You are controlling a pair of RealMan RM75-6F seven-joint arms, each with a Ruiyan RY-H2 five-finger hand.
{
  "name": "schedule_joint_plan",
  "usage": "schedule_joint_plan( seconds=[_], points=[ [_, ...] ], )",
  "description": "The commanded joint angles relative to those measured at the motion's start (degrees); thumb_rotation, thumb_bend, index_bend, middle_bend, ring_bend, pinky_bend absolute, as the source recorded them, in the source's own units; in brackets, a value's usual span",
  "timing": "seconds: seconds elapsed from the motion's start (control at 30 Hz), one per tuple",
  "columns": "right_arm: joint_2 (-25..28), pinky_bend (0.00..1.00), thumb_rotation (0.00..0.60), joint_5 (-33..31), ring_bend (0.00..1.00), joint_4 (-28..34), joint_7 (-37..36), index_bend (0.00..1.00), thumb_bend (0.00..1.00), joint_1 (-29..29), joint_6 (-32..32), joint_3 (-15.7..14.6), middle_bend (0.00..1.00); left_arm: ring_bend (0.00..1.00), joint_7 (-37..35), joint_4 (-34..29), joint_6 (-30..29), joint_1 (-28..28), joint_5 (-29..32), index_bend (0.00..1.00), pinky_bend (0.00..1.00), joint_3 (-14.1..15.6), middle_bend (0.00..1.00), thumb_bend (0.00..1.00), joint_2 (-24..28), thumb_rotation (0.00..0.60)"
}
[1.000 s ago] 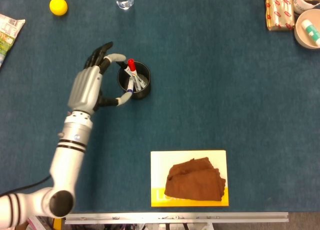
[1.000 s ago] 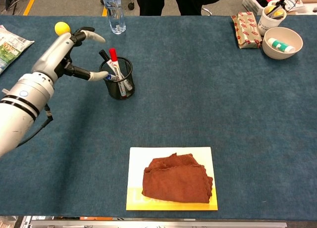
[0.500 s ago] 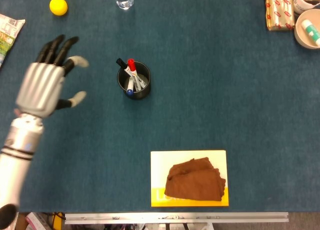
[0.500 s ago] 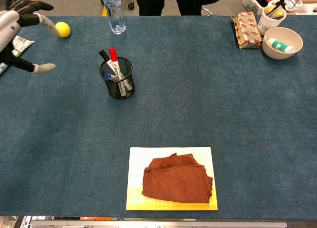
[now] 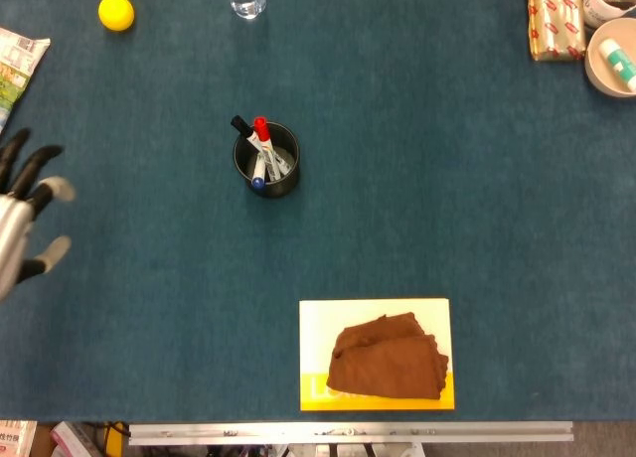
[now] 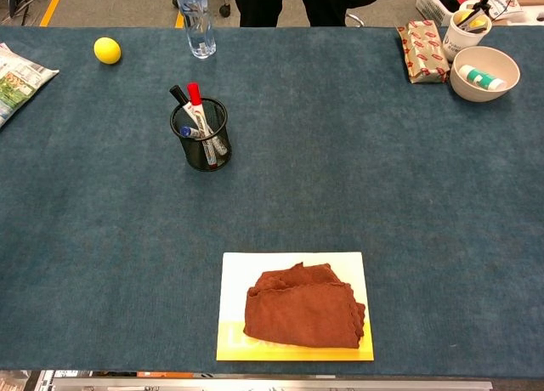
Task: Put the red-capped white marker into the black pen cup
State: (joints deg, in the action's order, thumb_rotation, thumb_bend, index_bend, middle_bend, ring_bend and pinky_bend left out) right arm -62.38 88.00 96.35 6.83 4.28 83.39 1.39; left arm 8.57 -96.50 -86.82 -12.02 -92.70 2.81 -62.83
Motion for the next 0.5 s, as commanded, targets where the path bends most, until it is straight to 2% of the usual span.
schedule_joint_plan(
  seconds=[0.03,0.5],
  points=[
    [-0.2,0.20,0.600,0.0,0.09,0.0,0.6,0.29,0.00,-0.1,0.1,0.0,0.23,0.06,-3.5,2.2,-2.7,2.6,0.2,0.44,0.18,0.7,0.20,0.16,-0.3,0.600],
    [-0.5,0.20,0.600,-2.2,0.09,-0.7,1.1,0.29,0.00,0.8,-2.6,0.3,0.23,0.07,-9.3,3.1,-0.9,3.3,2.9,0.47,0.22,-1.3,0.23,0.16,0.0,0.600]
  ],
)
